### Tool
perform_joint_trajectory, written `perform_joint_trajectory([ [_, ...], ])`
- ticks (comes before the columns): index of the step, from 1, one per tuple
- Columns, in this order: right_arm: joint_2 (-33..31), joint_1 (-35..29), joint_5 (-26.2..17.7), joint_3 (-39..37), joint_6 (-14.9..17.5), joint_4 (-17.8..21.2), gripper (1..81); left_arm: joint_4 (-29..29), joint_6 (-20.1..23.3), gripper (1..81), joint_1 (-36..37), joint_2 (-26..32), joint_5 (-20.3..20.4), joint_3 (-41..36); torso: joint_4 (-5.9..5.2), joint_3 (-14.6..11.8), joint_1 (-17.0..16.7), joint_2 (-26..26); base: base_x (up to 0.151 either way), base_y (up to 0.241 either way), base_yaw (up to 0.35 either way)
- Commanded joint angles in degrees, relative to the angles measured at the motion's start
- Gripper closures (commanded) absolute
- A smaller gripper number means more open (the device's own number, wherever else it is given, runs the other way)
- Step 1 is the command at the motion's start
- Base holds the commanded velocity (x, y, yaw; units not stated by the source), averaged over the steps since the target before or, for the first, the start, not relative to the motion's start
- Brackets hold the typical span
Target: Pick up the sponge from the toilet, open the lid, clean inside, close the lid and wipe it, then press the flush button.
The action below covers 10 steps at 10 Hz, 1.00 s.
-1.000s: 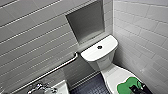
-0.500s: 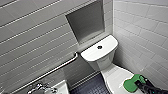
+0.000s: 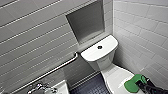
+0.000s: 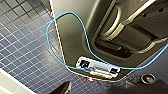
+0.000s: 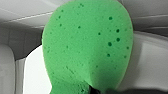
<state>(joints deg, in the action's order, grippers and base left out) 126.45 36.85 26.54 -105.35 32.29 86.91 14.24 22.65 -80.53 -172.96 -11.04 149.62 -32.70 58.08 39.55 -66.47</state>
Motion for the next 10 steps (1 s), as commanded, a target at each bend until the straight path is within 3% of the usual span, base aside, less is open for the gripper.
perform_joint_trajectory([
  [1,-11.71,7.83,3.25,13.06,-13.20,-10.41,81.1,0.26,0.29,1.0,-1.08,2.53,-5.57,0.59,0.00,0.00,0.00,0.00,0.000,0.000,0.000],
  [3,-15.05,14.07,8.08,17.46,-20.77,-17.28,81.1,0.09,0.29,1.0,-1.08,2.26,-5.48,0.59,-0.02,0.00,0.00,0.00,0.000,0.000,0.000],
  [7,-15.33,26.82,11.86,17.99,-32.90,-27.83,81.1,-0.18,0.29,1.0,-1.08,2.18,-5.48,0.59,-0.05,0.00,0.00,0.00,0.000,0.000,0.000],
  [10,-12.26,38.68,16.62,20.89,-35.37,-37.67,81.1,-0.18,0.29,1.0,-0.99,1.39,-4.60,0.59,-0.05,-0.02,0.00,0.00,0.000,0.000,0.000],
])
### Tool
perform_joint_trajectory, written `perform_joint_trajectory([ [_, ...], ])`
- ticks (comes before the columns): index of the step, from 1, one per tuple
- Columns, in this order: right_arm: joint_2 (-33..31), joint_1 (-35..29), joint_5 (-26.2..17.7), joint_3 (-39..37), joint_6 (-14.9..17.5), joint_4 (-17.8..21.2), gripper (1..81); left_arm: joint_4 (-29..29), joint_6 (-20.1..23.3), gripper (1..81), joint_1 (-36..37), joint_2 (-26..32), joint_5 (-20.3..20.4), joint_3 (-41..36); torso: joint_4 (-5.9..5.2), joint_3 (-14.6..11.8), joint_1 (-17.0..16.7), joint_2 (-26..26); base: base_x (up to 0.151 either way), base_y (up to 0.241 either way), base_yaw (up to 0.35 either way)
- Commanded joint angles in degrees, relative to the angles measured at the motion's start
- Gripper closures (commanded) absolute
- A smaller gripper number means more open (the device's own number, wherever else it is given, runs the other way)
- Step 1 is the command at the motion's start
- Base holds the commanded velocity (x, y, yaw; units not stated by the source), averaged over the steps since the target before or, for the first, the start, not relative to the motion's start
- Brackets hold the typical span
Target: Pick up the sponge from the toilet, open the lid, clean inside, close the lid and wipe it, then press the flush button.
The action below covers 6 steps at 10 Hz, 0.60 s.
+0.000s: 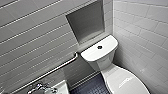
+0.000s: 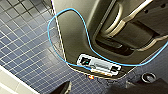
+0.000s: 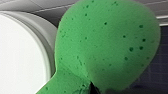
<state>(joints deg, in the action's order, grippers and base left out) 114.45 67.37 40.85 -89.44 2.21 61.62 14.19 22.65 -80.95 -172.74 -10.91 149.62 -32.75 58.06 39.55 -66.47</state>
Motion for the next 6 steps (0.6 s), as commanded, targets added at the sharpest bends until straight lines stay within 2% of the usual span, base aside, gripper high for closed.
perform_joint_trajectory([
  [1,1.94,11.33,2.04,5.17,-5.11,-16.33,81.1,-0.04,0.20,1.0,-0.23,0.91,-4.73,0.59,0.00,0.02,0.00,0.00,0.000,0.000,0.000],
  [3,7.04,16.79,-0.15,4.20,-4.40,-24.25,81.1,-0.04,-0.15,1.0,0.56,0.81,-4.82,0.59,0.00,0.00,0.00,0.00,0.000,0.000,0.000],
  [6,13.54,22.68,-13.24,-4.13,-2.65,-42.26,81.1,0.22,-0.15,1.0,1.00,0.55,-4.82,0.33,0.00,0.00,0.00,0.00,0.000,0.000,0.000],
])
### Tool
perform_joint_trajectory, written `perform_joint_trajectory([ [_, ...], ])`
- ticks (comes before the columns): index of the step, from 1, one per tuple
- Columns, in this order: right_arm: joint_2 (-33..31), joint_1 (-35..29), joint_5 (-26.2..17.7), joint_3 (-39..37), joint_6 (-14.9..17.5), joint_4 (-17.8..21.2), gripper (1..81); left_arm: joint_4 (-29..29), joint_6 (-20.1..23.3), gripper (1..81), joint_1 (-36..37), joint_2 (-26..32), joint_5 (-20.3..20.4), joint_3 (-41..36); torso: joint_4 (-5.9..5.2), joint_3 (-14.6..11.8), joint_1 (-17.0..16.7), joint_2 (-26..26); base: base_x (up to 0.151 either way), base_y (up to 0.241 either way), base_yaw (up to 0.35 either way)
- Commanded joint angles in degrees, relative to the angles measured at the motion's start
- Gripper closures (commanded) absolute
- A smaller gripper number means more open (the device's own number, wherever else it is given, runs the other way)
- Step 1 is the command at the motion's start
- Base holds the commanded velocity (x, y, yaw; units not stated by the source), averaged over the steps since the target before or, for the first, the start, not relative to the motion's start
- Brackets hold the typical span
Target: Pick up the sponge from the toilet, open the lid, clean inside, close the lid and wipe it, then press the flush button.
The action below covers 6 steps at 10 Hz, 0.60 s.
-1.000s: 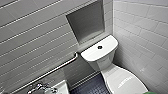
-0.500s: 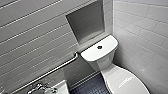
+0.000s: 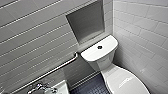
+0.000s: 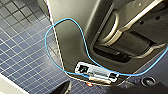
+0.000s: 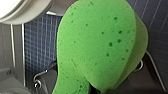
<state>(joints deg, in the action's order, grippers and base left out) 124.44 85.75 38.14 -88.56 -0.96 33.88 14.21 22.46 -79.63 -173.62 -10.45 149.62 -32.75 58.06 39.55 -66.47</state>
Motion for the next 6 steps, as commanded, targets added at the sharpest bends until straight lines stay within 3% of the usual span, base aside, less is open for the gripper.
perform_joint_trajectory([
  [1,6.01,6.23,-11.16,-8.62,0.52,-17.17,81.1,0.29,-0.04,1.0,-0.05,1.16,-5.29,0.24,0.00,0.00,0.00,0.00,0.000,0.000,0.000],
  [2,8.30,7.72,-11.17,-11.95,0.52,-18.06,81.1,0.20,0.04,1.0,0.13,0.90,-5.37,0.24,0.00,0.00,-3.69,5.73,0.000,0.000,0.000],
  [3,9.71,8.87,-11.16,-14.16,0.44,-18.76,81.1,0.20,0.04,1.0,0.56,0.81,-5.72,0.24,0.00,0.00,-3.73,5.78,0.000,0.000,0.000],
  [4,10.76,9.66,-11.16,-15.65,0.35,-19.20,81.1,0.20,0.04,1.0,0.57,0.81,-5.72,0.24,0.00,0.00,-7.71,11.96,0.000,0.000,0.000],
  [5,12.16,10.10,-11.16,-17.06,0.43,-19.64,81.1,0.29,0.04,1.0,0.57,0.81,-5.72,0.24,0.00,-1.49,-4.70,7.28,0.000,0.000,0.000],
  [6,13.57,10.28,-11.16,-18.29,0.44,-19.73,81.1,0.28,0.04,1.0,0.57,0.81,-5.72,0.24,1.73,-2.68,-6.16,9.62,0.000,0.000,0.000],
])
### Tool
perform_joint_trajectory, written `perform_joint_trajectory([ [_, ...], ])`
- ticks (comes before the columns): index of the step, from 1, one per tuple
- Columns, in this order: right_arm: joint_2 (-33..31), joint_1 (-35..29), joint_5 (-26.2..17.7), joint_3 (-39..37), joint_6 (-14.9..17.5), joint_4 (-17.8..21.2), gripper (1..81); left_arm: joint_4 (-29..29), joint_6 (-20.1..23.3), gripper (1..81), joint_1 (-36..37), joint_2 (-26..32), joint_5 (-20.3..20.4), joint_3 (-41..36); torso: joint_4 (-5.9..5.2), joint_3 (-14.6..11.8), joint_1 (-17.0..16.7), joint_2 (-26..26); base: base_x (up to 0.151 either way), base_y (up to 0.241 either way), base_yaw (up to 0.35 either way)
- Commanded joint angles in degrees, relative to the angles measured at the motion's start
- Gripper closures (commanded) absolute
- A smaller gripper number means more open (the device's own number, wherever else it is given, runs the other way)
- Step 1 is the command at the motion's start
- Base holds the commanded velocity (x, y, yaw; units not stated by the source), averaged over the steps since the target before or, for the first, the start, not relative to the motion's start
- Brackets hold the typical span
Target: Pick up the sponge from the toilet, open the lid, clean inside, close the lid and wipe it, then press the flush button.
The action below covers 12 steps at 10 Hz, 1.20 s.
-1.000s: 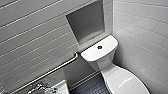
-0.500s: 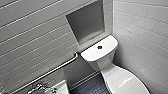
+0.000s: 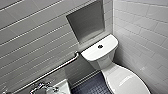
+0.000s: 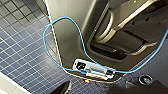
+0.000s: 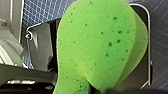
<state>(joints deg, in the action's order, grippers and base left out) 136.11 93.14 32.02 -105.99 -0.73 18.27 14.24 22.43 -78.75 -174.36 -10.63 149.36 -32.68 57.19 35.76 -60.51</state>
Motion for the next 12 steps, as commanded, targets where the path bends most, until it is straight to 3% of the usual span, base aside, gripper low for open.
perform_joint_trajectory([
  [1,3.22,2.98,-5.04,-1.75,0.29,-4.21,81.1,0.26,0.07,1.0,-0.31,1.56,-5.54,0.50,4.40,-3.94,-3.67,5.69,0.000,0.000,0.000],
  [2,4.02,2.98,-5.04,-2.55,0.29,-4.21,81.1,0.26,0.07,1.0,-0.31,1.56,-5.45,0.50,4.90,-4.78,-4.74,7.28,0.000,0.000,0.000],
  [4,4.72,3.16,-5.04,-2.81,0.29,-4.65,81.1,0.18,0.07,1.0,-0.31,1.56,-5.19,0.50,7.39,-7.50,-7.25,11.11,0.000,0.000,0.000],
  [10,8.15,3.33,-5.13,-7.21,0.29,-4.74,81.1,0.18,0.16,1.0,-0.31,1.56,-5.19,0.58,12.68,-19.33,-15.63,23.81,0.000,0.000,0.000],
  [12,8.85,3.25,-5.47,-9.13,0.20,-4.74,81.1,0.18,0.25,1.0,-0.31,1.38,-5.02,0.58,13.81,-23.34,-18.46,28.09,0.000,0.000,0.000],
])
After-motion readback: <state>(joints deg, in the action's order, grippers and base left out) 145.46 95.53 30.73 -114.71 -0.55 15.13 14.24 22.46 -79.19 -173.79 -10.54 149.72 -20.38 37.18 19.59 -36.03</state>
